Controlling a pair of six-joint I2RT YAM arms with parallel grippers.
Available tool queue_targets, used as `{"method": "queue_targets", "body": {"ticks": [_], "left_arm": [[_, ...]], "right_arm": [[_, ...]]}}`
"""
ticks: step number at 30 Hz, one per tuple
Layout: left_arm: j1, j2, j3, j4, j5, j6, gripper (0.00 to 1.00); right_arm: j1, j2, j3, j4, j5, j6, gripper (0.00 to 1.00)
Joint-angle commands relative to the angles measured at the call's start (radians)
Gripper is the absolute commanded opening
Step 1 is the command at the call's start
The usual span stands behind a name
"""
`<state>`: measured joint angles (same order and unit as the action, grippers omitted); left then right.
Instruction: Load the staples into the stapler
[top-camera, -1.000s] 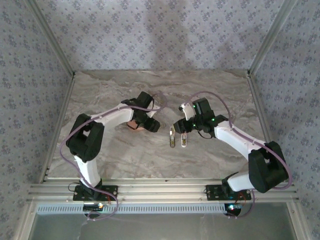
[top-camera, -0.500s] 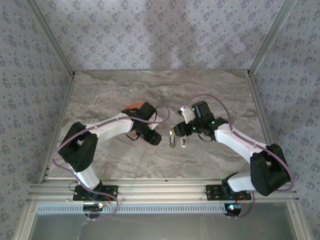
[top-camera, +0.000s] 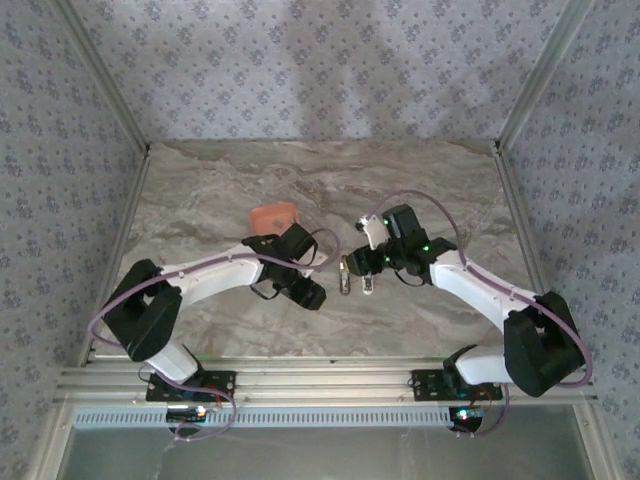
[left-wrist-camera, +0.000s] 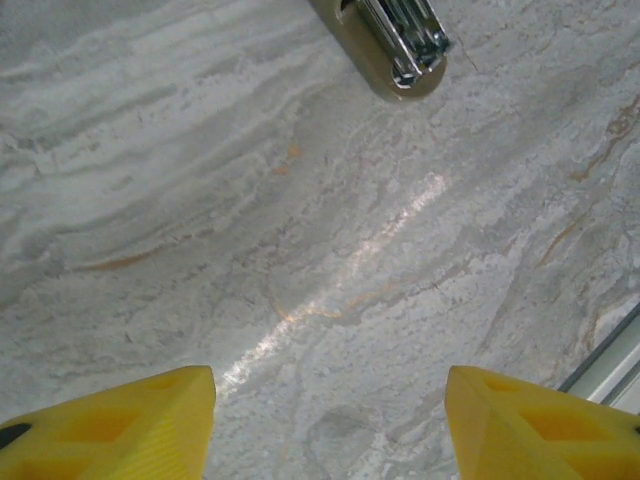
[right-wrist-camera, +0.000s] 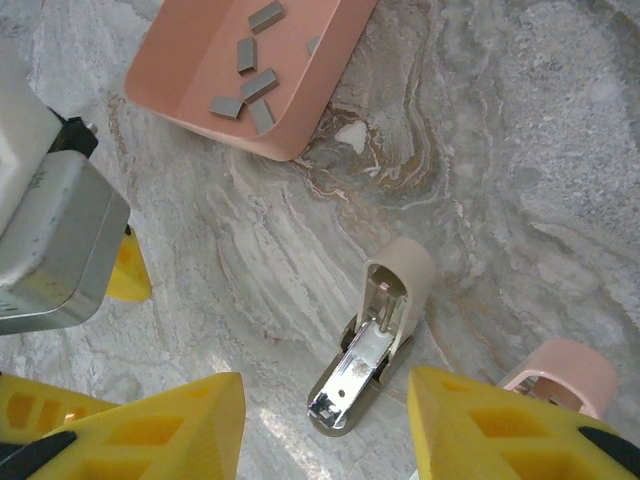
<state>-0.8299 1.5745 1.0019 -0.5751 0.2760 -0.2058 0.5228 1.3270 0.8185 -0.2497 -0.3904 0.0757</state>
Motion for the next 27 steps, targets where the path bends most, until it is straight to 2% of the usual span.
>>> {"method": "queue_targets", "body": {"ticks": [1, 7, 13, 21, 27], "left_arm": [[-0.006, -0.089, -0.006, 0.024, -0.029, -0.06, 0.67], [0.017, -0.244, -0.035, 0.046, -0.139, -0.105, 0.74], [0.132, -0.443, -0.161, 0.106, -0.19, -0.185, 0.8], [0.357, -0.707, -0.394, 0.202, -0.17, -0.317, 0.87], [0.448, -0.725, -0.482, 0.268, -0.078, -0.342, 0.89]], "right_arm": [[0.026, -0.015, 0.05, -0.052, 0.032, 0.028, 0.47], [0.078, -0.006, 0.113, -0.09, 0.081, 0.068, 0.47], [0.141, 0.035, 0.2, -0.098, 0.09, 0.145, 0.47], [0.24, 0.151, 0.361, -0.176, 0.146, 0.185, 0.47], [0.249, 0.219, 0.438, -0.192, 0.158, 0.203, 0.47]]}}
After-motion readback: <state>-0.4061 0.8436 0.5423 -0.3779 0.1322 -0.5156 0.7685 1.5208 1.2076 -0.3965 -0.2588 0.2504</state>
